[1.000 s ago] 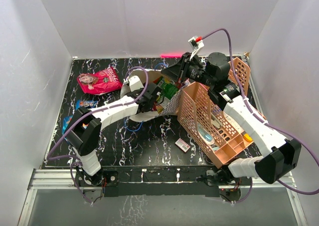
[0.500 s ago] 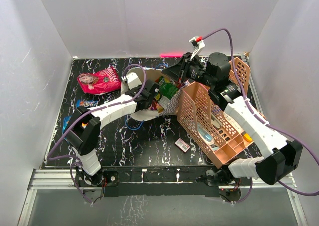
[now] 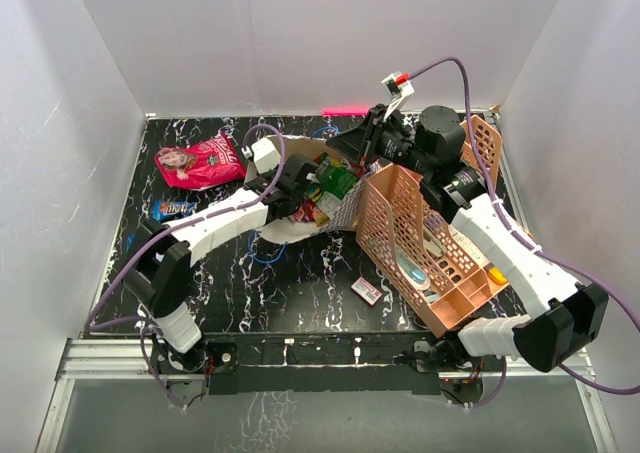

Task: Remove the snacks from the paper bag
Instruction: Take out the snack from the paper bag.

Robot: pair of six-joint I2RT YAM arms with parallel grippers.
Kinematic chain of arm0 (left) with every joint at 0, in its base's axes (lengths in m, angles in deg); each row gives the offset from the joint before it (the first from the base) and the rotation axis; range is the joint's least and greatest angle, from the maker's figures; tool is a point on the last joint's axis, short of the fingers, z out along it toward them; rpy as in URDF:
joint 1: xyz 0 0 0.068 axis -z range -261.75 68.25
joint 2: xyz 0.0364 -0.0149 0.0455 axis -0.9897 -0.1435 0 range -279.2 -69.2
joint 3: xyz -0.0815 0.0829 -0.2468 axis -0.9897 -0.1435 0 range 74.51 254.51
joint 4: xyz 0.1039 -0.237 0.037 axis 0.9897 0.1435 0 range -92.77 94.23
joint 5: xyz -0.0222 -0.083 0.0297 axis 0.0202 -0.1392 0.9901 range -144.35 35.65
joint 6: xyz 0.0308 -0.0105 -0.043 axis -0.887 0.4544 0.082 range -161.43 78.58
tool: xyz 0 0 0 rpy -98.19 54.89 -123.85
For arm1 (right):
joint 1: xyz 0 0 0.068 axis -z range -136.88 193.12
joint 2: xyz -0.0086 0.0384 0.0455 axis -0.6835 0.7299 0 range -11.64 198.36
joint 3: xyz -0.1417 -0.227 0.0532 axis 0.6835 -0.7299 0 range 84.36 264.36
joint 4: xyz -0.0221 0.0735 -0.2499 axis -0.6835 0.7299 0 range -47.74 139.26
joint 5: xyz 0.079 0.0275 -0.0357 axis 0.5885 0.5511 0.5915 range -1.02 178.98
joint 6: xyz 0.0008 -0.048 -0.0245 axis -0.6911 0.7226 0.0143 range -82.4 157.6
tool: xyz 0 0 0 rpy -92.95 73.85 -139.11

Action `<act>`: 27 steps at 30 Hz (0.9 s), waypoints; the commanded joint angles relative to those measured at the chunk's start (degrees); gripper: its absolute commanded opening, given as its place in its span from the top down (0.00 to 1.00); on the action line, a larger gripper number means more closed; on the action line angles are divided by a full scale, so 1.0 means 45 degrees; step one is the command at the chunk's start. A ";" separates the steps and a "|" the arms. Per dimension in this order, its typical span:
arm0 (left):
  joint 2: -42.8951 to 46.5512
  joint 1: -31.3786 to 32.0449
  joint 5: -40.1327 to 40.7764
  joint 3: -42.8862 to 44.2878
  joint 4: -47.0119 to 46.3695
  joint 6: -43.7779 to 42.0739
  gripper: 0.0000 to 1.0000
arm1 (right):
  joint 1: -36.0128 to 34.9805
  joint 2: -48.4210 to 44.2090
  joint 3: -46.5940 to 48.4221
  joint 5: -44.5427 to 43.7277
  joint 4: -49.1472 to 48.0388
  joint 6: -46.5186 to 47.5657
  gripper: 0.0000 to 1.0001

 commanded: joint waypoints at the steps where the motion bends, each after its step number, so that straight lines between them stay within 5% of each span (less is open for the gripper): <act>1: 0.0818 -0.0052 0.0018 0.0178 -0.0302 -0.0110 0.83 | -0.0050 -0.0572 0.0641 0.0179 -0.0616 -0.0013 0.92; 5: 0.0509 -0.0054 -0.0007 0.0329 -0.0135 -0.0097 0.95 | -0.0050 -0.0636 0.0621 0.0159 -0.0598 -0.0032 0.92; 15: 0.0851 -0.0057 -0.0219 0.0027 -0.0307 -0.0139 1.00 | -0.0050 -0.0815 0.0481 -0.0042 -0.0527 0.0029 0.92; 27: 0.5803 -0.0072 -0.3647 -0.1923 -0.2608 -0.3495 1.00 | -0.0050 -0.1072 0.0310 -0.1034 -0.0206 0.0396 0.92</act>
